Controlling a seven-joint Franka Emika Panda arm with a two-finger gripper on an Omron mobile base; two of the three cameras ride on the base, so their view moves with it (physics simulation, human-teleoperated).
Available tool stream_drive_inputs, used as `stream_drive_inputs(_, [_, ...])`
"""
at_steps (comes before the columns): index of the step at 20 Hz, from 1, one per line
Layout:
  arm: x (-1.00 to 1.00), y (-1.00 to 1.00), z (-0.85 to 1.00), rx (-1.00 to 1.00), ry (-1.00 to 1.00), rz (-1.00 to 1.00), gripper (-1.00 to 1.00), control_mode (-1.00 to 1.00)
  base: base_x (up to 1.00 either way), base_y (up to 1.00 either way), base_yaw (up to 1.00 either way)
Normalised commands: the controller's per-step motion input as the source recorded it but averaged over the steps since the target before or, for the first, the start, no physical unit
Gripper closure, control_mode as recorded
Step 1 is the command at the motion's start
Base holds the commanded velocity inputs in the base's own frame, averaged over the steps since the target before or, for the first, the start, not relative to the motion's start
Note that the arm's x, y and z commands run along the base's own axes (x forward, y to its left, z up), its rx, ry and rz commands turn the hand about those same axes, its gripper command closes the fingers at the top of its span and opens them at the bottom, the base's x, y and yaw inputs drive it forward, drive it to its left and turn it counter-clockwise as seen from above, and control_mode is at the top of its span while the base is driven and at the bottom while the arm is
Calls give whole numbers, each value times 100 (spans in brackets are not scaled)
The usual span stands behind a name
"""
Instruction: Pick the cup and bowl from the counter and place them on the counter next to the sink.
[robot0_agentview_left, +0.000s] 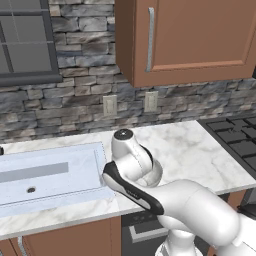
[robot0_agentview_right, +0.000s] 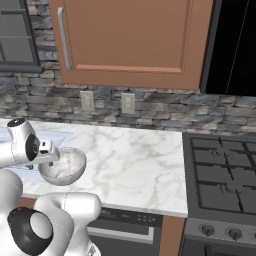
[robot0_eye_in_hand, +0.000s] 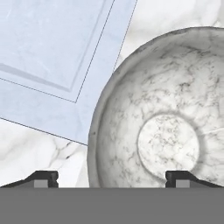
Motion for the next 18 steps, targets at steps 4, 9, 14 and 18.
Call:
stream_drive_inputs(4, [-6,1,40,0,1,0,-100,-100,0,0,0])
stream_drive_inputs(9, [-29,1,39,0,0,0,-100,-100,0,0,0])
stream_drive_inputs(14, [-60,0,14,0,0,0,-100,-100,0,0,0])
stream_drive_inputs(18, [-70,-5,1,0,0,-7,-100,-100,0,0,0])
